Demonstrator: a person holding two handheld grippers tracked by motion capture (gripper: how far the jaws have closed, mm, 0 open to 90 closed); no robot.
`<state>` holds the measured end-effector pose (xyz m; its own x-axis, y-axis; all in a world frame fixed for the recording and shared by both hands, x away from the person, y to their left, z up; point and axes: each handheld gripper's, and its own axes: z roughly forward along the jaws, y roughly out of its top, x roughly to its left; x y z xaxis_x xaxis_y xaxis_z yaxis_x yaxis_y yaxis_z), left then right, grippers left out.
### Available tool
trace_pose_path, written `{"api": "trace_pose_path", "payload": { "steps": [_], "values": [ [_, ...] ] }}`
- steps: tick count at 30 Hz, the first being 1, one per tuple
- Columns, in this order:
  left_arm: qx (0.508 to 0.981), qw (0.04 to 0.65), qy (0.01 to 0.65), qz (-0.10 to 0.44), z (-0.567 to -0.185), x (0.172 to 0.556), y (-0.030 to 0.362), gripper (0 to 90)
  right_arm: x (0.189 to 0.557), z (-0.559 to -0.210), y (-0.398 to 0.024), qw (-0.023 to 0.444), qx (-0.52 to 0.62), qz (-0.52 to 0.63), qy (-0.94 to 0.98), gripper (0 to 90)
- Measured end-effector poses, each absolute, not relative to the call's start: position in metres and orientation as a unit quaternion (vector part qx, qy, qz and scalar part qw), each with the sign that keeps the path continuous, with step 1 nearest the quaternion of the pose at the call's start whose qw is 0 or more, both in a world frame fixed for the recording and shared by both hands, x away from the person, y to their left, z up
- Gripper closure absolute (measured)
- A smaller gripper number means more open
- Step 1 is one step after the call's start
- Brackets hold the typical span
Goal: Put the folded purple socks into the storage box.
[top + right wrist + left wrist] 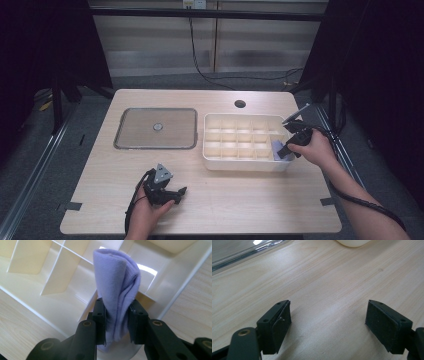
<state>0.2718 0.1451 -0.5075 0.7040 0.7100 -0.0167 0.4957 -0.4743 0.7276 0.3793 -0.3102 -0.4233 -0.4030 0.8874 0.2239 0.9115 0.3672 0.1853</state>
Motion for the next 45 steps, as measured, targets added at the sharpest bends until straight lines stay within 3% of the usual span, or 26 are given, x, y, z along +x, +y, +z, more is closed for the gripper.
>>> {"api": "trace_pose_path", "payload": {
  "steps": [27, 45],
  "values": [
    [0.846, 0.369, 0.356, 0.146, -0.507, 0.272, 0.145, 20.1, 0.383, -0.388, -0.313, 0.030, -0.539, -0.141, -0.830, 61.8],
    [0.843, 0.372, 0.360, 0.145, -0.508, 0.272, 0.144, 20.1, 0.391, -0.367, -0.307, 0.018, -0.531, -0.138, -0.836, 68.3]
  ]
}}
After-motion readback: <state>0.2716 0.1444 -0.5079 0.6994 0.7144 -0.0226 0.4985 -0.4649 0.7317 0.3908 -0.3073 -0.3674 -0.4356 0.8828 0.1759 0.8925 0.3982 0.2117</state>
